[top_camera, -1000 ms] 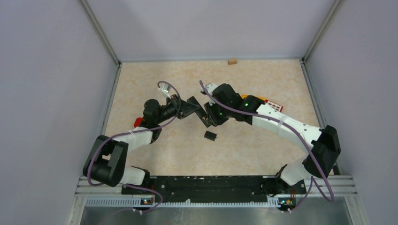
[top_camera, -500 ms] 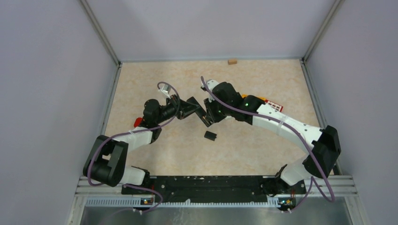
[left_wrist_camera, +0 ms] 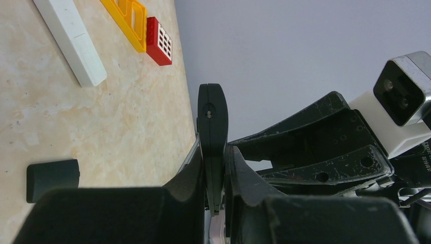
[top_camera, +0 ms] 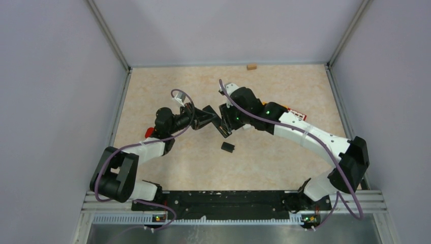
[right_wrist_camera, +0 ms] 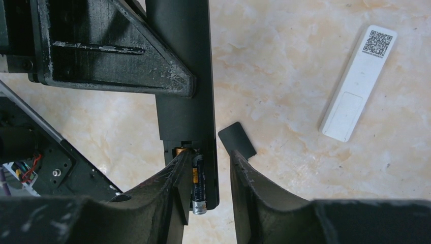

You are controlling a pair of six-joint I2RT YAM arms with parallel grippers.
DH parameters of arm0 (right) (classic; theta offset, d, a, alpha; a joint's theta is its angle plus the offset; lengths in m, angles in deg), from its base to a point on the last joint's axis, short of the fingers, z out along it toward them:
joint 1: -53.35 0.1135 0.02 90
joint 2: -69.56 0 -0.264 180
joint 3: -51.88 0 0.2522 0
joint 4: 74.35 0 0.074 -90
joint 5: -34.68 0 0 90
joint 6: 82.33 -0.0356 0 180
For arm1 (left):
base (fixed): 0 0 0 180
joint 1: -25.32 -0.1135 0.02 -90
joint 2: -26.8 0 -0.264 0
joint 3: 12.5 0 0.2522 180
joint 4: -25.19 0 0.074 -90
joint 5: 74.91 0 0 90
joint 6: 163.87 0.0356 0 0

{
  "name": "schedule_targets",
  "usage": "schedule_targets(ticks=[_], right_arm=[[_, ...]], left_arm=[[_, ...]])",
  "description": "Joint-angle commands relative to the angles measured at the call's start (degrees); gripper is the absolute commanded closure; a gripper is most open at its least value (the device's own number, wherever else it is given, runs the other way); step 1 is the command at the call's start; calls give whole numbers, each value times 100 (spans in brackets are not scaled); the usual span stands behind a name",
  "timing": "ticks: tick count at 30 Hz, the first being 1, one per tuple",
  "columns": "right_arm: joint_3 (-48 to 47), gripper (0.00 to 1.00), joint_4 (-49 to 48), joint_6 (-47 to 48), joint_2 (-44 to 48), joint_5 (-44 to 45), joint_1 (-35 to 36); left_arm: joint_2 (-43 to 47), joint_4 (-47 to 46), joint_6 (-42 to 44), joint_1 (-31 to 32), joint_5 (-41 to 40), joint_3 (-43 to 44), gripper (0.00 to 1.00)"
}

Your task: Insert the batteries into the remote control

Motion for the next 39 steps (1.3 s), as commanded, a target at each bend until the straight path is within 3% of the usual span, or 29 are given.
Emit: schedule_targets(ticks=[1, 4, 7, 10, 19, 29, 39], right_arm=[[-236, 60, -160, -185, 285, 234, 48], [-79, 47, -322, -408, 503, 356, 42], [417, 27, -881, -746, 1009, 240, -25], [1093, 19, -1808, -1170, 1479, -88, -160], [2941, 18, -4283, -3471, 2442, -309, -348], [3846, 17, -6977, -5599, 2157, -754, -351], [3880, 19, -7497, -6281, 1807, -893, -360]], left_arm=[[160, -509, -194, 3, 183, 131, 100], [160, -504, -251, -13, 163, 139, 100], [155, -472, -362, -33, 149, 148, 100], [148, -389, -509, -48, 204, 158, 100], [523, -358, -1118, -315, 163, 45, 100], [1088, -44, -1585, -827, 184, 143, 100], [1298, -452, -2367, -1283, 417, 176, 100]])
